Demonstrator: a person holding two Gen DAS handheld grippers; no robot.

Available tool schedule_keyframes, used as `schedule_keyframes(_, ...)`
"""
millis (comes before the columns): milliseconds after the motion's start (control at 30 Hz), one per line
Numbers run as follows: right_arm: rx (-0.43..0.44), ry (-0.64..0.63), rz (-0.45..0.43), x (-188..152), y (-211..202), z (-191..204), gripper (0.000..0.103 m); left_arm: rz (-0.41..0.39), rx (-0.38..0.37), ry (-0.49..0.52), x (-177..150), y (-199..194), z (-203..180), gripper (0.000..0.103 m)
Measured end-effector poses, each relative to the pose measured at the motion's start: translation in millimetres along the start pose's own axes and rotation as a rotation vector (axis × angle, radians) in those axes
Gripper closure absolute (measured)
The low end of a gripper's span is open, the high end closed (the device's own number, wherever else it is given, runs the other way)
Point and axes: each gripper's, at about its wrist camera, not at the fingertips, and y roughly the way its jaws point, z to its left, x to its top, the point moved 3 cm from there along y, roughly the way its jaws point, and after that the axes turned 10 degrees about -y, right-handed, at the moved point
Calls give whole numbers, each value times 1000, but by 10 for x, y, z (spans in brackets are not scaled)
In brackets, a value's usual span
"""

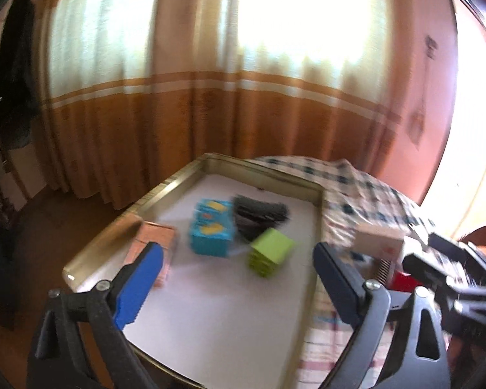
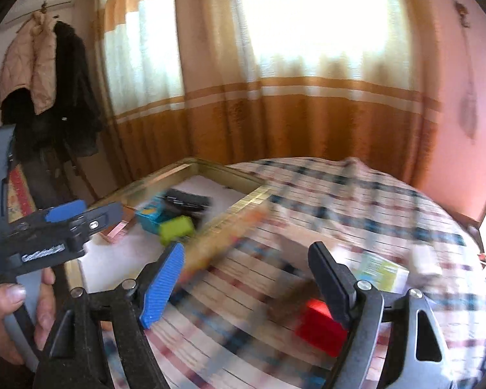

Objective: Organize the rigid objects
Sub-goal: 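Close the right tool on the red lego brick while the left tool moves to the pink box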

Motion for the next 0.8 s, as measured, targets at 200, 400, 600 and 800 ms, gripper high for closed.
schedule_keyframes(200,-76,28,42,-226,-104,-384,21,15,-28,63,-200,-34,-294,5)
schedule_keyframes(400,-62,40,73,-268,-88,-452,21,21,-32,118,-360,-78,-454,5)
schedule_keyframes(600,-56,7,144,-316,21,-342,21,15,-25,114,-363,-100,-441,3)
schedule_keyframes(800,-55,16,192,-357,100,-352,21,30,-13,120,-404,-42,-451,2)
